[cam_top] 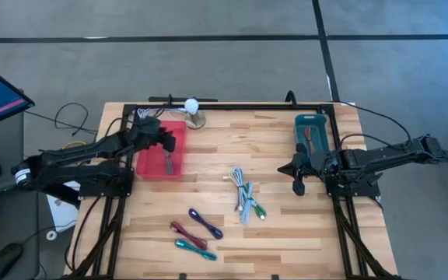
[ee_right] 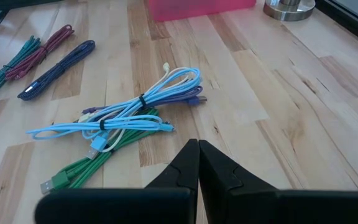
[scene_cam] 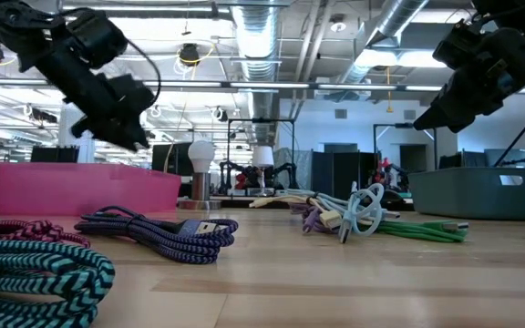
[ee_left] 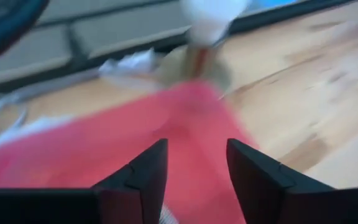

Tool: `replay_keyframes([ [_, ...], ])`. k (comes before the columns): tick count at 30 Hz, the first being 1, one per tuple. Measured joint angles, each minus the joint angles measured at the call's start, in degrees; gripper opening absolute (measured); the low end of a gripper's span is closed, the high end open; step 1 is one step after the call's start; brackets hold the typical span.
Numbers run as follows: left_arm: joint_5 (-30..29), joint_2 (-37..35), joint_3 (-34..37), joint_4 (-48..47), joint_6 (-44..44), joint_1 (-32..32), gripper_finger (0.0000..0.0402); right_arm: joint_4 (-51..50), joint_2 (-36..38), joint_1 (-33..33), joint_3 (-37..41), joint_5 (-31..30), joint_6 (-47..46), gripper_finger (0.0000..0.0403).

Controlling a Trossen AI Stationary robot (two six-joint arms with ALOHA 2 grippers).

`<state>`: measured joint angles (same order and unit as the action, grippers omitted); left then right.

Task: Pick & Place USB Port
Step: Put the right light blue charger cable into the blue bin

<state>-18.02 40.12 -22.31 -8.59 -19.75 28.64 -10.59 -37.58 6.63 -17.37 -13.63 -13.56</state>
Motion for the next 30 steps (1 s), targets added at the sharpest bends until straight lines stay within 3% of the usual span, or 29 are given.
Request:
replay_keyframes([
  [6, 9.55, 0.0, 0.0, 11.58, 5.39, -2.35, 0.0145, 0.02, 0.0, 0.02, 0.0, 0.0, 0.0, 0.0],
  [15, 20.78, 0.0, 0.0, 13.94, 6.99, -12.6, 0.0103, 1.1, -0.02, 0.01, 0.0, 0.0, 0.0, 0.0],
  [23, 20.29, 0.0, 0.0, 23.28, 13.56, -27.01, 0.0089, 6.18, -0.02, -0.08, 0.0, 0.02, 2.01, 0.0],
  [30, 7.68, 0.08, 0.0, 25.35, 21.39, -38.45, 0.0087, 16.4, -0.02, 0.05, -0.01, 0.45, 5.92, 0.0],
])
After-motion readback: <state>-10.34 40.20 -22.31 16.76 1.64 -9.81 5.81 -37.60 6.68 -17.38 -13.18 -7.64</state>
